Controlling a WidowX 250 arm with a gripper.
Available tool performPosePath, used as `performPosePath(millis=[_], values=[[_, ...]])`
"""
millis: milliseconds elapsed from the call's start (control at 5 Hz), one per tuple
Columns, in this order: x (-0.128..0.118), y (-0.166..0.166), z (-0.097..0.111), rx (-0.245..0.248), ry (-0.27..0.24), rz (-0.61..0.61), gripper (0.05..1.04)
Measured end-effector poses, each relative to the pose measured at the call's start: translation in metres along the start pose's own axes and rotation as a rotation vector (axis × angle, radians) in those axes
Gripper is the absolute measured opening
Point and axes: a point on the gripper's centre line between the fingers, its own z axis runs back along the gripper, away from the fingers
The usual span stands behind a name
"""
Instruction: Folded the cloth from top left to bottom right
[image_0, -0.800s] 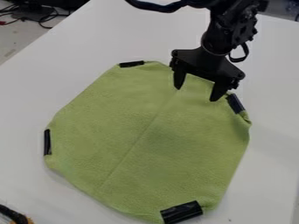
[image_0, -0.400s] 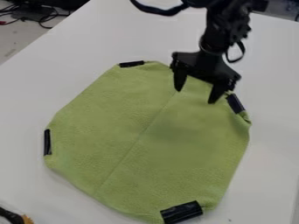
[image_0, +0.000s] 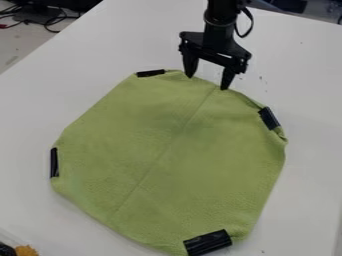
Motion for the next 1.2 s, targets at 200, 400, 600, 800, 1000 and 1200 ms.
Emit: performPosePath(millis=[200, 400, 600, 800, 1000, 1200], values=[[0.006, 0.04, -0.012, -0.002, 0.003, 0.047, 0.999], [0.008, 0.058, -0.013, 0.039, -0.021, 0.077, 0.999], [0.005, 0.08, -0.029, 0.076, 0.005, 0.107, 0.999], [0.005, 0.095, -0.051, 0.079, 0.027, 0.133, 0.999], [0.015, 0.095, -0.064, 0.088, 0.027, 0.138, 0.999], [0.021, 0.093, -0.068, 0.069, 0.012, 0.151, 0.972]])
